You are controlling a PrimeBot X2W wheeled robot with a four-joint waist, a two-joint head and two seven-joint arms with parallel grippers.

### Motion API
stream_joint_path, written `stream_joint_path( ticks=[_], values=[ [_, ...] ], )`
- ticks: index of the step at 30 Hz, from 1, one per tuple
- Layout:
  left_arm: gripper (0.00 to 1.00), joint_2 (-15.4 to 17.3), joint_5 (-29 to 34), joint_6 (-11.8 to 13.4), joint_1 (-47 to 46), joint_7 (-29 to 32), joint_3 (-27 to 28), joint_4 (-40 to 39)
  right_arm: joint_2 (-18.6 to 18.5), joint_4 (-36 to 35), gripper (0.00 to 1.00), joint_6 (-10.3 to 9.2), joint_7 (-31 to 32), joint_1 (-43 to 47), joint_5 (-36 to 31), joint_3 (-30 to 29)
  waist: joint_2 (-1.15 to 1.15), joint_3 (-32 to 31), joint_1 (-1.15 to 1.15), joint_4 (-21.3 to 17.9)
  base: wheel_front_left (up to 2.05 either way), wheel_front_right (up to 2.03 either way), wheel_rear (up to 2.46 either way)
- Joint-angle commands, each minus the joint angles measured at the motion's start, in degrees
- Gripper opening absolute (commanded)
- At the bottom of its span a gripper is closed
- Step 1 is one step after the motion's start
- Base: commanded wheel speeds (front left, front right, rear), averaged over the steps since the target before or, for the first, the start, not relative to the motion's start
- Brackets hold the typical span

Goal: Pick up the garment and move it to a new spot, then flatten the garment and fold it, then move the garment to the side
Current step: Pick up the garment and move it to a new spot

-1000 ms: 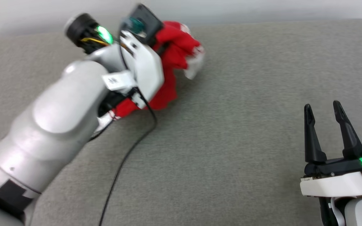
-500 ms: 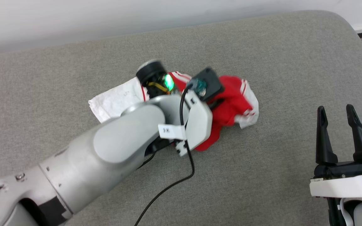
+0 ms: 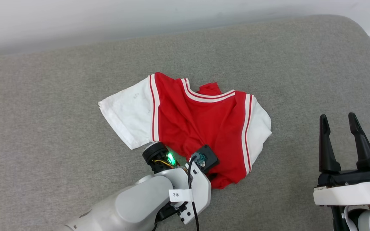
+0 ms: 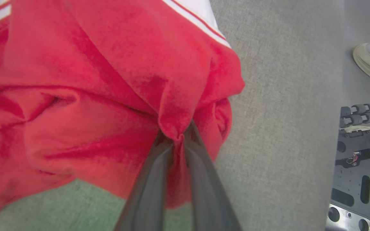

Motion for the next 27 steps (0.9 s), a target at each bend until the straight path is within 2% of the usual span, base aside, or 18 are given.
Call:
stream_joint_path(
  ticks=[1, 3, 8, 12, 18, 23, 27],
  values=[
    [0.00, -0.42, -0.10, -0.03, 0.71, -1.68, -0.07, 1.06, 0.15, 0.17, 1.00, -0.04, -0.14, 0.62, -0.31, -0.09, 0.00, -0.74, 0.00, 0.66, 0.00, 0.00, 0.00],
    [1.00, -1.16, -0.33, -0.02, 0.54, -3.94, 0.22, 2.30, 0.15, 0.34, 1.00, -0.04, -0.14, 0.85, -0.65, -0.18, 0.00, -1.49, 0.00, 1.16, 0.00, 0.00, 0.00],
    [1.00, -3.19, 1.92, 3.07, 0.25, -12.11, 1.79, 3.62, 0.14, 0.82, 1.00, -0.04, -0.14, 2.27, -1.58, -0.71, 0.00, -3.84, 0.00, 2.86, 0.00, 0.00, 0.00],
    [1.00, -3.07, 2.51, 6.23, 1.48, -17.80, 3.58, 3.03, 0.14, 1.28, 1.00, -0.04, -0.14, 3.87, -2.02, -1.17, 0.00, -5.89, 0.00, 4.54, 0.00, 0.00, 0.00],
    [1.00, 0.23, 2.86, 13.90, 4.32, -24.23, 8.86, -0.41, 0.14, 2.36, 1.00, -0.04, -0.14, 6.01, -2.37, -1.89, 0.00, -8.73, 0.00, 7.14, 0.00, 0.00, 0.00],
    [1.00, 3.94, 3.71, 20.87, 8.87, -25.59, 14.92, -4.74, 0.14, 3.29, 1.00, -0.04, -0.14, 7.57, -2.40, -2.32, 0.00, -10.49, 0.00, 9.32, 0.00, 0.00, 0.00],
    [1.00, 6.27, 6.11, 25.73, 14.32, -25.63, 22.30, -10.95, 0.13, 3.65, 1.00, -0.04, -0.14, 8.46, -2.35, -2.79, 0.00, -11.46, 0.00, 10.99, 0.00, 0.00, 0.00]
  ],
)
